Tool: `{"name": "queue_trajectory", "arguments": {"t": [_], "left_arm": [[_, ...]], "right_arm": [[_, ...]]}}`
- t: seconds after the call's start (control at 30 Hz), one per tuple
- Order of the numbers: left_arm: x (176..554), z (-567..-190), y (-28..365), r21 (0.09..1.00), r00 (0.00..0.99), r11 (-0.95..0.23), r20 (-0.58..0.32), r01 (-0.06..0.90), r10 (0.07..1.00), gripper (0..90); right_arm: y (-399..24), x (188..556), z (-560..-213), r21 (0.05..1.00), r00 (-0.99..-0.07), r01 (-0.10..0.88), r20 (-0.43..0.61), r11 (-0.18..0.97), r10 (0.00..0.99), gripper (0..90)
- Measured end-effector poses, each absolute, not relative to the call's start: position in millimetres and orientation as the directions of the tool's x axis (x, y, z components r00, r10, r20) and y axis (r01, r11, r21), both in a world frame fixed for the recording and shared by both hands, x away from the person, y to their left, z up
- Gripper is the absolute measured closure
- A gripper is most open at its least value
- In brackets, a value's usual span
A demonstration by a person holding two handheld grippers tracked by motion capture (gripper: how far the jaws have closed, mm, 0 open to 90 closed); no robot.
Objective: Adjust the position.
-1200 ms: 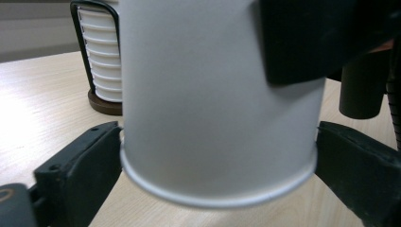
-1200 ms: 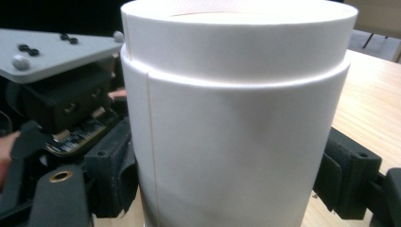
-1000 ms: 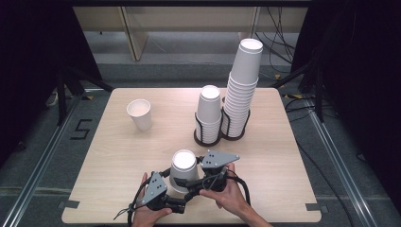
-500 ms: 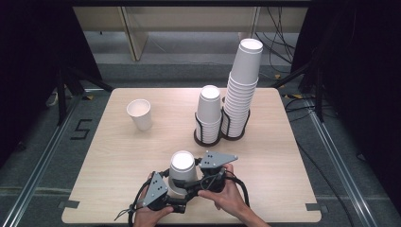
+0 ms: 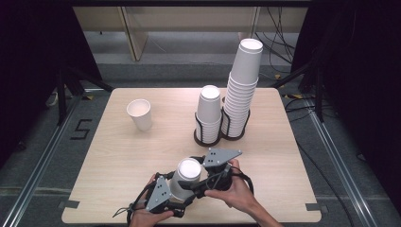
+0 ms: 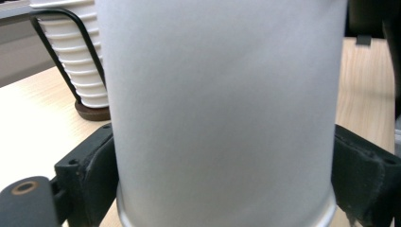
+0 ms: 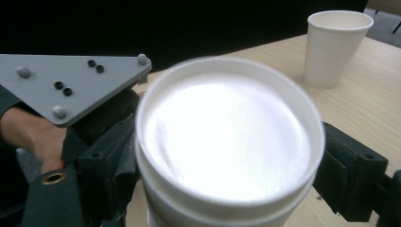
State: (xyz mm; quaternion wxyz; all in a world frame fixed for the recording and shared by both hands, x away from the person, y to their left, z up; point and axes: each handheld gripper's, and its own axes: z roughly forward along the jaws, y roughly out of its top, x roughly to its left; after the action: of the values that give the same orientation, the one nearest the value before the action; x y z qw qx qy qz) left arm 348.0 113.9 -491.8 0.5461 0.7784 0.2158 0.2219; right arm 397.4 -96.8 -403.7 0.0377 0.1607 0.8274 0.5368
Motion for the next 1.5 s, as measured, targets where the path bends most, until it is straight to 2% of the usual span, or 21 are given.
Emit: {"name": "queue_trajectory", "arguments": {"t": [0.17, 0.37, 0.5, 0.6, 0.9, 1.13, 1.23, 1.5], "left_arm": [[348, -493, 113, 0.919, 0.824, -0.388, 0.17, 0.065, 0.541, 9.5], [347, -494, 112, 0.898, 0.838, -0.434, 0.184, 0.069, 0.514, 9.8], [347, -494, 112, 0.897, 0.839, -0.437, 0.186, 0.067, 0.511, 9.2], [347, -494, 112, 0.928, 0.838, -0.365, 0.144, 0.07, 0.526, 5.8], [347, -491, 116, 0.973, 0.802, -0.229, 0.109, 0.035, 0.587, 2.3], [348, -491, 115, 0.978, 0.805, -0.209, 0.107, 0.021, 0.584, 3.2], [348, -490, 117, 0.972, 0.808, -0.234, 0.111, 0.034, 0.579, 5.0], [349, -489, 119, 0.948, 0.818, -0.317, 0.168, 0.018, 0.55, 9.9]], "right_arm": [[-105, 398, -398, 0.874, -0.949, 0.246, 0.13, 0.419, 0.286, 21.4], [-106, 401, -402, 0.852, -0.944, 0.284, 0.168, 0.439, 0.285, 21.0], [-106, 401, -404, 0.837, -0.943, 0.301, 0.191, 0.456, 0.272, 24.2], [-107, 401, -400, 0.849, -0.941, 0.303, 0.195, 0.434, 0.277, 25.0], [-116, 405, -391, 0.88, -0.92, 0.355, 0.27, 0.315, 0.283, 25.9], [-119, 408, -392, 0.88, -0.912, 0.377, 0.299, 0.287, 0.281, 25.8], [-120, 407, -394, 0.868, -0.899, 0.409, 0.328, 0.282, 0.292, 25.5], [-118, 409, -396, 0.861, -0.915, 0.378, 0.291, 0.341, 0.28, 23.6]]}}
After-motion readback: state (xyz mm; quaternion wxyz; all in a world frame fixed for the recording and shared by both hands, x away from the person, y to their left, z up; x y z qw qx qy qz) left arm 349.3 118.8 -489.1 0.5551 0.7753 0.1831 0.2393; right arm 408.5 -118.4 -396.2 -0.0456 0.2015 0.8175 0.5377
